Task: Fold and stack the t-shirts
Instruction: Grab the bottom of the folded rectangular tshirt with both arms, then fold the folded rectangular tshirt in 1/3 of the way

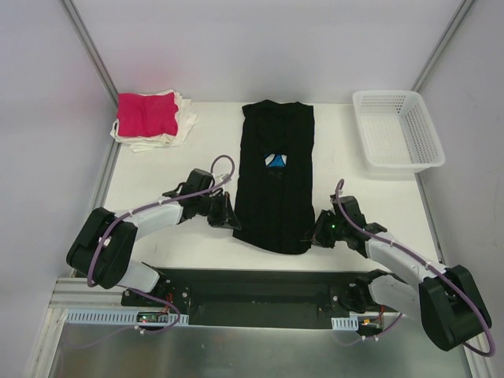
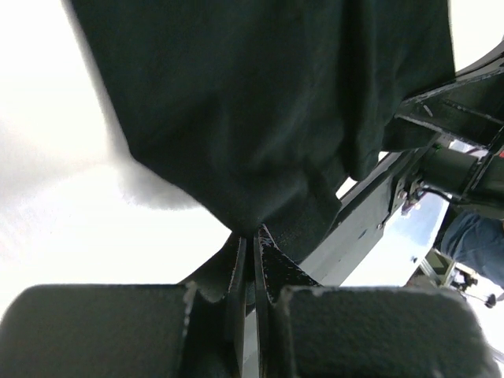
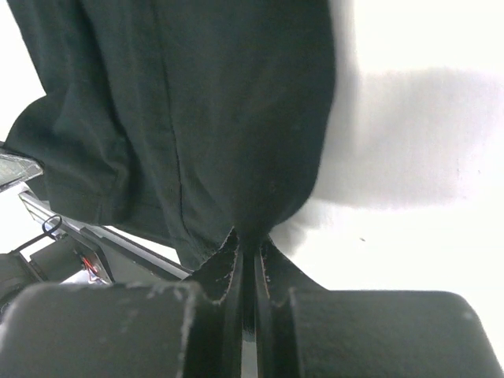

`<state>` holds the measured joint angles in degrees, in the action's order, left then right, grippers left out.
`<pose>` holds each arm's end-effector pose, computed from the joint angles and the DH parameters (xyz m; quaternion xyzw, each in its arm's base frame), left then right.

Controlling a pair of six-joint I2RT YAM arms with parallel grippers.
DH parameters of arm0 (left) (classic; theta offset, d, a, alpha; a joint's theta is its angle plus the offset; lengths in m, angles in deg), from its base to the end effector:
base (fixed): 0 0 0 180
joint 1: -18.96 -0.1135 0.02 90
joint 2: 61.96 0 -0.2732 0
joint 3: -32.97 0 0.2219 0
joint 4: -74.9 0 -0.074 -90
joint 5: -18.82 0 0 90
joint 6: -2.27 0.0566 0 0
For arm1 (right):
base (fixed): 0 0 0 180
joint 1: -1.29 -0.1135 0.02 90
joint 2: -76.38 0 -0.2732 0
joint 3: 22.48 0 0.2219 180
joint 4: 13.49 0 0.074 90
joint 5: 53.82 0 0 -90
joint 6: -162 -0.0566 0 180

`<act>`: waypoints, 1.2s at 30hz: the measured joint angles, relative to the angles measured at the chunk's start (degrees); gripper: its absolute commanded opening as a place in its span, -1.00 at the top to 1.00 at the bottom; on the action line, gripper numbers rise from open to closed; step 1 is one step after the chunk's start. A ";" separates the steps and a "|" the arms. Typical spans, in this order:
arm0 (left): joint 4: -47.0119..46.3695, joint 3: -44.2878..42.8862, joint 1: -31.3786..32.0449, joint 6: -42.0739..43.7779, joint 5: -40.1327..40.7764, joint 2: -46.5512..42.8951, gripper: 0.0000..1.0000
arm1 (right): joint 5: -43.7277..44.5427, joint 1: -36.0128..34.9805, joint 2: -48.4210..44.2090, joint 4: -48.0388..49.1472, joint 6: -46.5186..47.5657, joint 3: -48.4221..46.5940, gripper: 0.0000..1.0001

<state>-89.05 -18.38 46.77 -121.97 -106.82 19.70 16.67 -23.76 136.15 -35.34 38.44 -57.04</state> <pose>0.2099 -0.1480 0.1850 0.0640 0.8888 -0.4258 0.1568 0.1460 0.0891 0.1618 0.0062 0.9192 0.3141 0.2374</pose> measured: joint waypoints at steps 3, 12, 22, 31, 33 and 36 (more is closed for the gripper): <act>1.95 -4.13 0.00 1.14 0.70 0.00 1.00 | 0.48 0.00 1.01 -1.20 1.53 -3.76 0.98; 3.61 -11.76 0.00 3.43 1.44 0.83 1.00 | 0.61 1.81 5.35 -2.25 5.29 -11.47 0.98; 7.34 -14.80 -0.15 5.20 3.74 1.97 1.00 | 0.52 7.63 6.80 -4.63 9.03 -17.20 0.99; 7.69 -21.99 -2.86 6.82 5.40 5.84 1.00 | 0.31 8.79 12.15 -4.85 11.15 -24.02 0.99; 7.74 -23.23 -3.63 6.91 5.73 6.88 1.00 | 0.17 8.92 13.42 -4.79 11.47 -25.35 0.98; 8.41 -25.07 -4.33 7.15 6.05 8.00 1.00 | 0.15 9.25 15.19 -4.59 11.78 -26.84 0.98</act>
<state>-80.64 -43.45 42.45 -114.82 -100.76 27.70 16.82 -14.52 151.34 -39.92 50.22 -83.88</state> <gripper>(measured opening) 0.009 0.043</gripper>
